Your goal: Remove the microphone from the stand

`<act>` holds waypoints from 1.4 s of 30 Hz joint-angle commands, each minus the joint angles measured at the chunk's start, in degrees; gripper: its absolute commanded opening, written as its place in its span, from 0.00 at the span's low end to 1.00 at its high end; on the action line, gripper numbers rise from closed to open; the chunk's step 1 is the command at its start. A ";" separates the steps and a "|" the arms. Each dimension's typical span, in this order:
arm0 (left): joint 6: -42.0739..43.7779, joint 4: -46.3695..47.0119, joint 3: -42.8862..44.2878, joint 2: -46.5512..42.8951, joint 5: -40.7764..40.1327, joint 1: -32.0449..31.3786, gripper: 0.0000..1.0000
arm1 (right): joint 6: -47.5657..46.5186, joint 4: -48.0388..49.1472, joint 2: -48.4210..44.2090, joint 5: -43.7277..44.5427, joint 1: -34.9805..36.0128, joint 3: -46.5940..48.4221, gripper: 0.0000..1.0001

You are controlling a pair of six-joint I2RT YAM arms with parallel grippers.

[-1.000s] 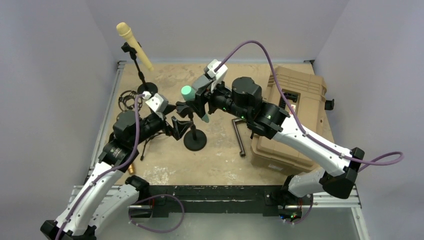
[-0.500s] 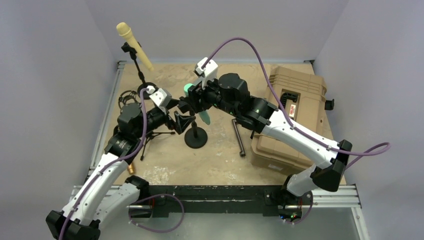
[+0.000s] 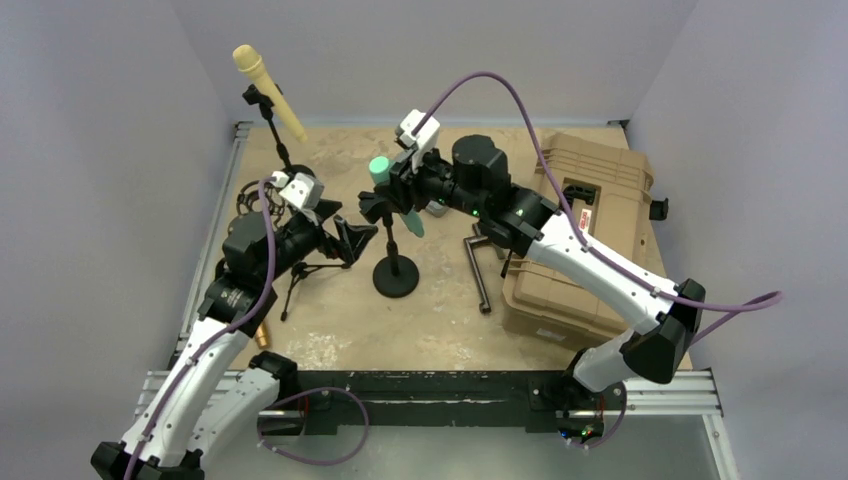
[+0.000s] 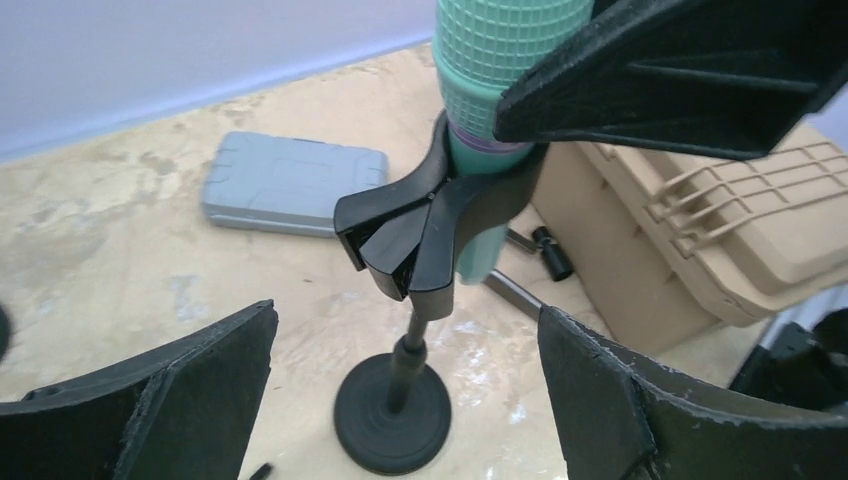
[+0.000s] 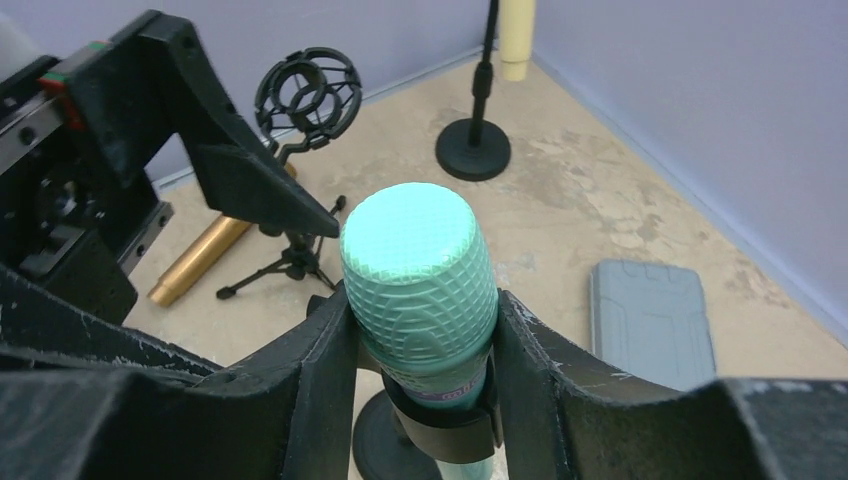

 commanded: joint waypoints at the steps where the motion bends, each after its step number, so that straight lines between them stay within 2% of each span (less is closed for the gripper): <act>1: -3.56 7.03 -0.19 2.33 11.75 1.90 1.00 | -4.80 2.84 -0.61 -21.96 -5.43 2.40 0.00; 6: -3.87 10.64 2.16 8.13 18.73 2.92 1.00 | -4.01 0.19 4.32 -34.37 -9.82 7.06 0.00; 10: 0.23 9.62 3.41 10.36 19.49 2.86 0.98 | -3.64 -0.52 5.69 -36.58 -10.85 8.09 0.00; 13: 2.18 4.48 5.19 12.56 19.47 2.56 0.86 | -2.82 -0.16 5.77 -35.44 -11.08 8.02 0.00; 19: 1.27 6.44 4.31 11.91 15.04 2.40 0.72 | -2.22 0.86 4.97 -35.25 -11.01 6.47 0.00; 26: 1.45 6.06 4.69 12.83 13.87 2.30 0.54 | -1.65 1.74 3.80 -34.29 -11.09 5.64 0.00; 31: 3.05 4.16 4.67 12.53 13.84 2.29 0.26 | 0.20 5.00 2.08 -31.73 -11.07 3.71 0.00; 34: 4.26 2.32 4.43 12.29 13.59 2.22 0.04 | 2.25 9.42 -0.09 -28.76 -11.03 0.80 0.00; 35: 4.54 1.82 4.33 12.19 13.23 2.21 0.00 | 3.76 11.04 -0.96 -27.80 -11.03 -0.23 0.00; 42: 4.91 0.60 3.81 11.89 11.16 1.64 0.00 | 8.03 18.00 -3.60 -25.52 -11.02 -2.71 0.00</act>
